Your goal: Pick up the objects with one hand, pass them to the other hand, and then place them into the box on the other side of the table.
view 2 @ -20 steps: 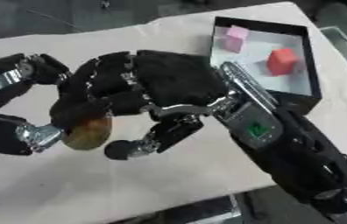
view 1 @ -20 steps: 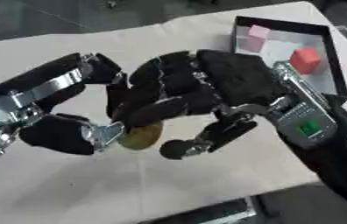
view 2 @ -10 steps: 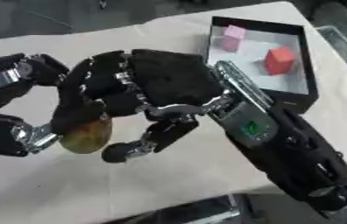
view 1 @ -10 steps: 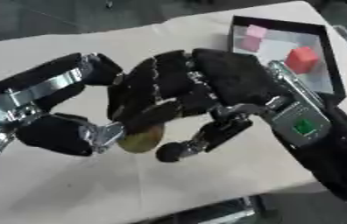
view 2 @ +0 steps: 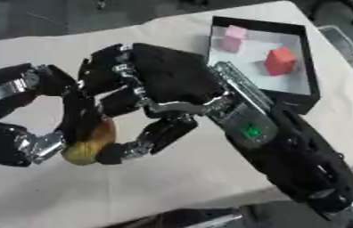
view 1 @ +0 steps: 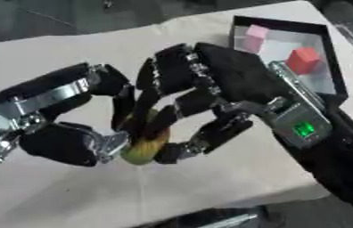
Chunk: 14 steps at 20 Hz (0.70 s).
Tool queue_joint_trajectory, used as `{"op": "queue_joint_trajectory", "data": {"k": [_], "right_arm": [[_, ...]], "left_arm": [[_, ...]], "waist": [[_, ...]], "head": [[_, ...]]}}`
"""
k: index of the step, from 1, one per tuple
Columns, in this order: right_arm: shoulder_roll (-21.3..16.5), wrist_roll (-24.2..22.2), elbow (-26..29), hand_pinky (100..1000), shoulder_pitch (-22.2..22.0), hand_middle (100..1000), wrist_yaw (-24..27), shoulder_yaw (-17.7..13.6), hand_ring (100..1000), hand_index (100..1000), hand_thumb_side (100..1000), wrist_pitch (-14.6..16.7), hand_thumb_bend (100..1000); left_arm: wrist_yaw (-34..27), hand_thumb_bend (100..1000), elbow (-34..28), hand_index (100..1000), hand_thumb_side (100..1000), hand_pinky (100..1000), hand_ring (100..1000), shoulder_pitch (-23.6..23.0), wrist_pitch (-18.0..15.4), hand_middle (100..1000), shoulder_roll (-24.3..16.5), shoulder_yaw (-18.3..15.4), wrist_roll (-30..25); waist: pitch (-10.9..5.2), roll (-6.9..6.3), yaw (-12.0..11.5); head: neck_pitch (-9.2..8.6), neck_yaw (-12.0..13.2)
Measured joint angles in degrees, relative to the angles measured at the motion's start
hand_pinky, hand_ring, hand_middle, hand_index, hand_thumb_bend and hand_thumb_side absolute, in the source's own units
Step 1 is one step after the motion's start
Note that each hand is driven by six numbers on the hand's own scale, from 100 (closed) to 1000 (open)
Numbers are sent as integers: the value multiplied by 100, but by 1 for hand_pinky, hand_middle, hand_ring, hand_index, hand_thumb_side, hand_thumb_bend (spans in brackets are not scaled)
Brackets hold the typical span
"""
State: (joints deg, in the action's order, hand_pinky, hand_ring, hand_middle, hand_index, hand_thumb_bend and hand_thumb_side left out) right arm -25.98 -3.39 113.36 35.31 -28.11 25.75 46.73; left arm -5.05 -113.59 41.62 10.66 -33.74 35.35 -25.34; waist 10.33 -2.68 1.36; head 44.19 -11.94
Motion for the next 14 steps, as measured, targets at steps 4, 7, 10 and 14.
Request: {"op": "queue_joint_trajectory", "data": {"k": [4, 7, 10, 14], "right_arm": [[0, 282, 2, 568, 0, 369, -137, -8, 507, 559, 100, -50, 239], [-1, 415, 2, 561, -1, 365, -270, -4, 504, 504, 100, -47, 207], [-1, 486, -5, 553, -6, 365, -362, 10, 501, 394, 100, -27, 100], [-1, 569, -36, 547, -44, 366, -389, 10, 499, 284, 100, -14, 100]], "left_arm": [[-102, 100, 0, 512, 487, 675, 392, 16, 42, 386, 3, 6, -83], [-200, 100, 1, 517, 504, 680, 396, 25, 65, 391, 9, 10, -135], [-300, 100, 3, 531, 537, 688, 409, 26, 87, 406, 26, 34, -192], [-444, 100, 4, 555, 576, 703, 433, 26, 76, 432, 42, 34, -268]], "waist": [[0, -1, 2], [0, -2, 6], [0, -2, 17], [1, -4, 31]], "head": [[0, -24], [0, -30], [0, -31], [0, -33]]}}
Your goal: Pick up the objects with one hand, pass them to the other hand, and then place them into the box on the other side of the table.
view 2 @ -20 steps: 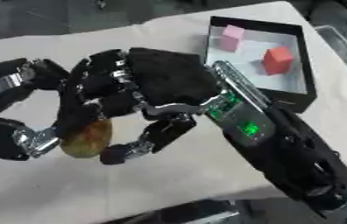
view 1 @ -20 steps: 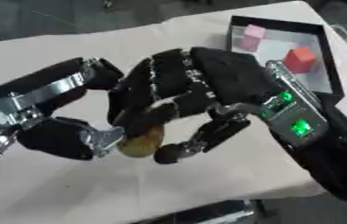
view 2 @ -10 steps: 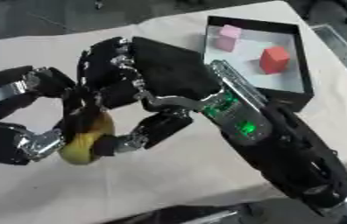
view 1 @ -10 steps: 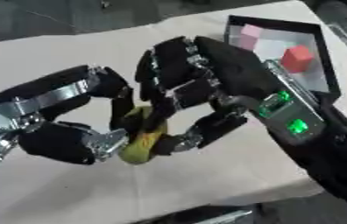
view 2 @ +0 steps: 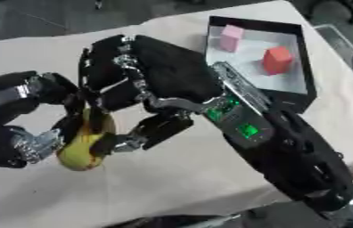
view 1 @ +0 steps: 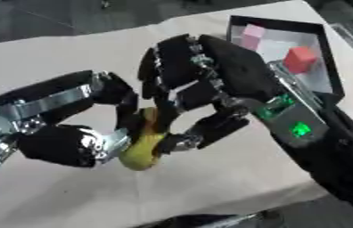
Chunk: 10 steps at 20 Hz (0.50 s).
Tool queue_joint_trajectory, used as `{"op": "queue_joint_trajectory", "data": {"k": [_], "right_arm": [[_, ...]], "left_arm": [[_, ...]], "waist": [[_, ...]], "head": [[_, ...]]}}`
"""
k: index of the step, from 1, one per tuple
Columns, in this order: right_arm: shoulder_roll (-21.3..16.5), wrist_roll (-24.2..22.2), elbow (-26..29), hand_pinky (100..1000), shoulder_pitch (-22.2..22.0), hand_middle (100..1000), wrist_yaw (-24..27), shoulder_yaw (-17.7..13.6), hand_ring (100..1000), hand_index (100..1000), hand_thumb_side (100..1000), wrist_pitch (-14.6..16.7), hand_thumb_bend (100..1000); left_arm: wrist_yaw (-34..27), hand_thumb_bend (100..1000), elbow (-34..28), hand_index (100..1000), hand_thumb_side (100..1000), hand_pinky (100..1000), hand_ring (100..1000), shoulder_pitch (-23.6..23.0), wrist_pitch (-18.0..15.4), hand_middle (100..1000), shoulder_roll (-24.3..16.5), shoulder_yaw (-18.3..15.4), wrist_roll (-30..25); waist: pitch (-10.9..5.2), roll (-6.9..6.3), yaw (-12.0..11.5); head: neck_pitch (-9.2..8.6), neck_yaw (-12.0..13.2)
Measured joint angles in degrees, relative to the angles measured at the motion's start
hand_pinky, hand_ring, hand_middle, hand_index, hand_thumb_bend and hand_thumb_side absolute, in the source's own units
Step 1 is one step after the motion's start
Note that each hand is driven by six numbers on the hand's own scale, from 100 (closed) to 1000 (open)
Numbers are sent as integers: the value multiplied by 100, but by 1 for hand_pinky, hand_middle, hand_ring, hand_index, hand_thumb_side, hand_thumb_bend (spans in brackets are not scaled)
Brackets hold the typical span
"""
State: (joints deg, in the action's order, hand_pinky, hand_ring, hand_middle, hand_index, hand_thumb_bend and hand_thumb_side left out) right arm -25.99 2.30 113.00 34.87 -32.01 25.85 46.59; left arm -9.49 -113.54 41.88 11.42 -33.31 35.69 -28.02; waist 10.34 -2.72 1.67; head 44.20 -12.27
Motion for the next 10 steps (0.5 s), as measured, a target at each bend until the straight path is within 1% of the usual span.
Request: {"op": "queue_joint_trajectory", "data": {"k": [4, 5, 8, 9, 10], "right_arm": [[-2, 13, -26, 547, -10, 369, 0, 1, 500, 234, 100, 20, 100], [-2, 8, -37, 546, -11, 370, 0, 1, 500, 213, 100, 24, 100], [-4, -27, -70, 542, -18, 372, 1, 1, 498, 185, 100, 58, 100], [-5, -40, -76, 541, -28, 372, 2, 1, 497, 179, 100, 70, 100], [-5, -51, -87, 541, -39, 372, 3, 0, 497, 178, 100, 79, 100]], "left_arm": [[-180, 100, 0, 580, 597, 712, 452, 0, -55, 456, 1, -16, -73], [-210, 100, 0, 593, 614, 717, 460, 0, -68, 466, 1, -26, -93], [-297, 100, 0, 633, 704, 729, 486, 0, -143, 498, 1, -45, -180], [-329, 100, 0, 650, 764, 736, 497, 0, -180, 511, 1, -58, -220], [-373, 100, 0, 660, 801, 741, 504, -1, -220, 520, 1, -72, -264]], "waist": [[0, -1, 5], [0, -1, 8], [0, -1, 13], [0, -1, 18], [0, -1, 24]], "head": [[0, -12], [0, -17], [0, -25], [0, -29], [0, -36]]}}
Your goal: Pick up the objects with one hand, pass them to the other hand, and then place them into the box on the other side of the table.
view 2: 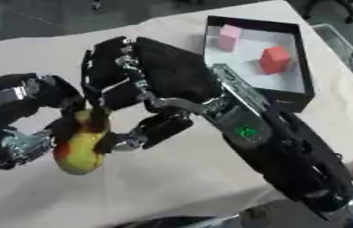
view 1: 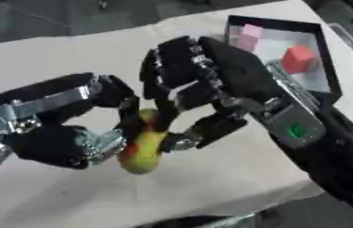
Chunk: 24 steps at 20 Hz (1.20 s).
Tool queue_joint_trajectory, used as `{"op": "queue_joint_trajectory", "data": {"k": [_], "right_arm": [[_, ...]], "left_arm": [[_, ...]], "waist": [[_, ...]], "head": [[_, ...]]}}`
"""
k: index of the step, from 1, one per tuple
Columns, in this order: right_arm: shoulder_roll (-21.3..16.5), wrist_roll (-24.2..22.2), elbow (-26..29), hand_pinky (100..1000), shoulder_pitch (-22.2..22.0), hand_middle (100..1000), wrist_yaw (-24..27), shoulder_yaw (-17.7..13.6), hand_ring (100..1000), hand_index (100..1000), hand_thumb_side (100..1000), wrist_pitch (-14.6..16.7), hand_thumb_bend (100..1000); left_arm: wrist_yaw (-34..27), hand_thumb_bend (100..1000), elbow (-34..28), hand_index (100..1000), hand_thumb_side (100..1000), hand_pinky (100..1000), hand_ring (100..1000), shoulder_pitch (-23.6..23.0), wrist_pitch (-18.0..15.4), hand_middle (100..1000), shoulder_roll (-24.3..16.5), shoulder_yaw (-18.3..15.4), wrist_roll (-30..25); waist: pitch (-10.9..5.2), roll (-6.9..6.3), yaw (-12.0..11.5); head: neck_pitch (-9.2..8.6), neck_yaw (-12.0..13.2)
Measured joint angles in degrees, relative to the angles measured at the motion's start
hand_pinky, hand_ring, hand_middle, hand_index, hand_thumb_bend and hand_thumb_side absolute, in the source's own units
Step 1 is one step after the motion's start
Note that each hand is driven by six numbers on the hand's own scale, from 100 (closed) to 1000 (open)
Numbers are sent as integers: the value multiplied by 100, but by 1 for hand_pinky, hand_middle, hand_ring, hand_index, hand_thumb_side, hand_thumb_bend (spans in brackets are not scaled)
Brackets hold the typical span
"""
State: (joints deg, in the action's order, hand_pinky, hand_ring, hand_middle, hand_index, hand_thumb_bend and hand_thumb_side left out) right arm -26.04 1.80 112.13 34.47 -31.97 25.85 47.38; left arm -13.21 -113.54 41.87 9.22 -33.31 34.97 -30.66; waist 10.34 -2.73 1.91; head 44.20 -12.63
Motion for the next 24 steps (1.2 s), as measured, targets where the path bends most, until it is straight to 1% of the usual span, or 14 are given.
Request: {"op": "queue_joint_trajectory", "data": {"k": [2, 4, 5, 7, 8, 10, 15, 20, 24], "right_arm": [[-2, -18, -23, 540, -19, 372, 4, -1, 496, 175, 100, 14, 100], [-4, -26, -33, 539, -19, 372, 7, -3, 495, 176, 100, 19, 100], [-7, -30, -42, 538, -19, 373, 10, -4, 495, 176, 100, 22, 100], [-9, -37, -54, 538, -20, 373, 15, -12, 495, 176, 100, 18, 100], [-9, -39, -55, 536, -21, 372, 15, -19, 494, 175, 100, 16, 100], [-9, -31, -57, 533, -24, 371, 15, -40, 493, 175, 100, 3, 100], [-19, 28, -58, 531, -75, 370, 16, -117, 492, 174, 100, -89, 100], [-78, 126, -57, 526, -155, 369, 19, -261, 491, 174, 100, -243, 100], [-211, 273, -75, 524, -287, 370, -2, -507, 491, 173, 100, -433, 100]], "left_arm": [[-124, 100, 0, 681, 881, 751, 518, -2, -87, 538, 0, -29, -99], [-259, 100, 0, 695, 925, 758, 528, -10, -178, 552, 0, -79, -194], [-327, 100, 0, 703, 964, 760, 533, -13, -217, 558, -1, -114, -234], [-479, 123, 0, 705, 998, 762, 535, -25, -263, 560, -4, -215, -277], [-544, 144, -1, 707, 1000, 762, 535, -40, -269, 561, -7, -278, -274], [-650, 153, -2, 709, 1000, 762, 536, -75, -250, 563, -35, -418, -216], [-748, 123, -7, 713, 1000, 760, 538, -146, -99, 566, -149, -792, 173], [-455, 100, -13, 716, 1000, 760, 540, -283, -14, 568, -356, -1092, 659], [-228, 100, -23, 718, 1000, 761, 542, -435, -28, 571, -534, -1323, 963]], "waist": [[0, 0, 8], [0, 0, 13], [0, -1, 15], [0, -2, 18], [0, -4, 23], [0, -6, 39], [0, -18, 57], [0, -22, 81], [0, -22, 90]], "head": [[0, -11], [0, -15], [0, -18], [0, -40], [0, -49], [0, -70], [0, -140], [0, -168], [1, -210]]}}
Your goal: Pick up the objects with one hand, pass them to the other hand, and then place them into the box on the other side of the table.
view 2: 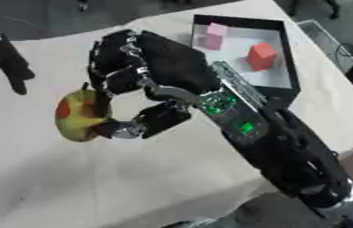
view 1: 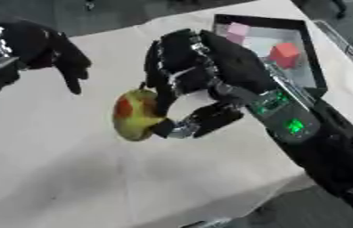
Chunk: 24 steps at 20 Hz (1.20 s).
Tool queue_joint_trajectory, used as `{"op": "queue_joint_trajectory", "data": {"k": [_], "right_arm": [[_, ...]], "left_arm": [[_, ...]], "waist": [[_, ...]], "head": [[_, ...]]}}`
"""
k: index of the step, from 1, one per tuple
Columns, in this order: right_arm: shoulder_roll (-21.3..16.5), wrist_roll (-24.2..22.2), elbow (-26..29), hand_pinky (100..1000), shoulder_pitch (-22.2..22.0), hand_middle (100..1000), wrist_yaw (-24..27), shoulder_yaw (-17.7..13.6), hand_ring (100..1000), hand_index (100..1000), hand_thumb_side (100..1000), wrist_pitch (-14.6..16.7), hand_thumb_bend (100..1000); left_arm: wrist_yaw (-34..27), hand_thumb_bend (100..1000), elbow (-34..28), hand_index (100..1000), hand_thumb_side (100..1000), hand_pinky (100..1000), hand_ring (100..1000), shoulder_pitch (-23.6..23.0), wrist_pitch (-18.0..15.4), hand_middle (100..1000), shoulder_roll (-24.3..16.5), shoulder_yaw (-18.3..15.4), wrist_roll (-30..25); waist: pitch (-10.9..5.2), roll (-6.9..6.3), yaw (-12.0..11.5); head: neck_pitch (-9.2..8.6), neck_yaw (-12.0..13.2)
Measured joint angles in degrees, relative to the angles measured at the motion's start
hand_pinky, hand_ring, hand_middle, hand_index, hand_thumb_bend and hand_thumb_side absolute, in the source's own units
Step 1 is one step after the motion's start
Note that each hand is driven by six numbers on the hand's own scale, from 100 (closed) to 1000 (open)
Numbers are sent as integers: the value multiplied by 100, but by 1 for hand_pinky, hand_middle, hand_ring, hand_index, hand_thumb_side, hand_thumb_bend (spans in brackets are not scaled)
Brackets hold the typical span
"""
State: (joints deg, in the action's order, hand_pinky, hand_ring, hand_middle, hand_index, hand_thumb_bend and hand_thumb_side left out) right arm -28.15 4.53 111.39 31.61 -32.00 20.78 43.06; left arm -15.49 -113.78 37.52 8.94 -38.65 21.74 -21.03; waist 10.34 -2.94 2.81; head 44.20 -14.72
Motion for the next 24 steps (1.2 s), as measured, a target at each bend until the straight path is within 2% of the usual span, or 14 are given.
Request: {"op": "queue_joint_trajectory", "data": {"k": [4, 8, 9, 10, 12, 13, 14, 15, 16, 17, 18, 21, 24], "right_arm": [[-224, 252, -122, 511, -182, 363, -86, -365, 490, 178, 100, -275, 100], [-523, 646, -640, 485, -398, 343, -224, -882, 495, 208, 100, -751, 100], [-606, 756, -886, 478, -433, 336, -254, -1019, 500, 230, 127, -908, 100], [-688, 863, -1174, 477, -445, 335, -263, -1152, 506, 255, 251, -1071, 100], [-849, 1051, -1843, 473, -439, 336, -271, -1399, 512, 291, 390, -1374, 100], [-926, 1123, -2208, 482, -431, 351, -271, -1509, 526, 356, 440, -1503, 100], [-1000, 1178, -2588, 487, -403, 361, -271, -1608, 533, 383, 434, -1612, 100], [-1062, 1208, -2964, 528, -350, 420, -270, -1690, 575, 525, 402, -1685, 100], [-1122, 1198, -3338, 559, -303, 476, -273, -1754, 614, 644, 323, -1727, 100], [-1181, 1147, -3728, 579, -259, 505, -300, -1802, 635, 708, 266, -1749, 100], [-1243, 1065, -4132, 620, -203, 581, -357, -1846, 699, 821, 228, -1751, 100], [-1366, 864, -4966, 644, -137, 643, -584, -1998, 728, 870, 230, -1719, 100], [-1409, 823, -5172, 644, -212, 643, -729, -2136, 728, 870, 230, -1684, 100]], "left_arm": [[157, 100, -13, 720, 976, 761, 544, -196, -152, 574, -179, -234, 216], [293, 100, -14, 720, 924, 759, 547, -545, -479, 575, -279, -510, 442], [338, 100, -14, 718, 909, 759, 547, -660, -600, 574, -279, -582, 496], [386, 100, -14, 717, 897, 758, 546, -785, -729, 573, -279, -651, 548], [483, 100, -14, 714, 889, 758, 545, -1034, -980, 571, -265, -771, 656], [524, 100, -14, 711, 884, 757, 542, -1159, -1089, 568, -237, -826, 714], [557, 100, -13, 710, 881, 756, 541, -1291, -1183, 567, -172, -871, 777], [590, 100, -13, 708, 878, 755, 539, -1406, -1261, 564, -98, -913, 844], [612, 100, -14, 706, 873, 754, 537, -1517, -1327, 562, -10, -951, 912], [638, 100, -14, 705, 872, 754, 536, -1637, -1380, 561, 90, -990, 987], [657, 100, -14, 703, 873, 754, 536, -1756, -1419, 560, 206, -1030, 1074], [730, 100, -13, 701, 881, 755, 536, -2077, -1446, 559, 558, -1172, 1346], [828, 100, -13, 701, 881, 755, 536, -2284, -1426, 559, 807, -1270, 1541]], "waist": [[0, 2, 2], [0, 20, -40], [0, 26, -70], [0, 33, -98], [0, 36, -176], [0, 35, -221], [0, 30, -268], [0, 23, -310], [0, 19, -353], [0, 17, -399], [1, 17, -445], [8, 19, -508], [16, 23, -515]], "head": [[0, -119], [2, -631], [2, -792], [2, -945], [1, -1202], [-4, -1311], [-7, -1405], [-13, -1487], [-35, -1565], [-56, -1639], [-73, -1705], [-130, -1830], [-154, -1872]]}}
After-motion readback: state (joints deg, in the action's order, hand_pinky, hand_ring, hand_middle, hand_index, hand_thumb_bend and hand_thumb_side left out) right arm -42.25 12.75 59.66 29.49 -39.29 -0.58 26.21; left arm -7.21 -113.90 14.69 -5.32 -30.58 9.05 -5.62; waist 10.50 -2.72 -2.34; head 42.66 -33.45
